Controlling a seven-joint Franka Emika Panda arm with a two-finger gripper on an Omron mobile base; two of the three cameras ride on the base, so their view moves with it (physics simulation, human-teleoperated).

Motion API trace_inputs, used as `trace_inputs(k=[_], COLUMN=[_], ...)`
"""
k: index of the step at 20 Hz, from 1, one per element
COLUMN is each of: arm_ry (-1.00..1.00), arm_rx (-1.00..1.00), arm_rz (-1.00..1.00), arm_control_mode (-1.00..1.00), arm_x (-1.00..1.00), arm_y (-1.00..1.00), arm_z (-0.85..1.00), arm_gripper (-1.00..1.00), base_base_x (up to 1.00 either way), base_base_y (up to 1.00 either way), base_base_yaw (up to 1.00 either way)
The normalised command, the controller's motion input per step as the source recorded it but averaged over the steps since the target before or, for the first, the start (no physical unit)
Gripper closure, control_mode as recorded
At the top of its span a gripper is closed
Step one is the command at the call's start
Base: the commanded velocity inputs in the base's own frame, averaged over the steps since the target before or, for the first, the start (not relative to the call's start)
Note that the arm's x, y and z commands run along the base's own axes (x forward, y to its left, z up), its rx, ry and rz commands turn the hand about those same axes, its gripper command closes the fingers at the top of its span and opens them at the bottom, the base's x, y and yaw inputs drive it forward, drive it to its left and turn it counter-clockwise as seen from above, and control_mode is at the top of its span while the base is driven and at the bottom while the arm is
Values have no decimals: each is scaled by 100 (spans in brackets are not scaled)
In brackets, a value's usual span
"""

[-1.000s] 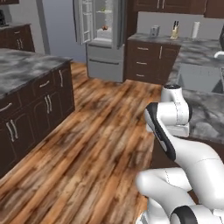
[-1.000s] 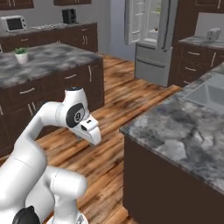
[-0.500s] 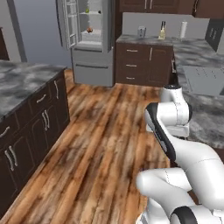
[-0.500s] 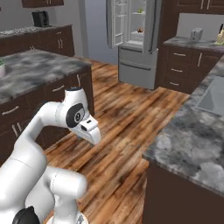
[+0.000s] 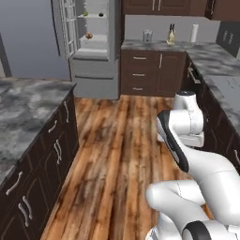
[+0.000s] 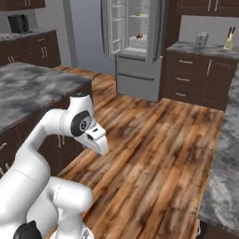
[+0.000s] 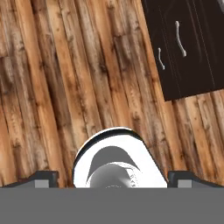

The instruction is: Gather the broccoli and squash from the fridge and place them on a tray on the dining counter. Then gather the chicken drumsticks from the fridge and place them on the other tray.

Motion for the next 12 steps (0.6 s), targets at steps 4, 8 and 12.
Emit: trace_inputs(k=[4, 8, 12], arm_ry=[0, 0, 0], arm_rx=[0, 0, 0], arm_rz=[0, 0, 0], arm_control_mode=[100, 100, 100], arm_x=[0, 0, 0], arm_y=[0, 0, 0], arm_z=[0, 0, 0], arm_gripper=[-100, -100, -100], base_base_x=[100, 100, 100], base_base_y=[36, 1, 0], base_base_yaw=[-9, 0, 0])
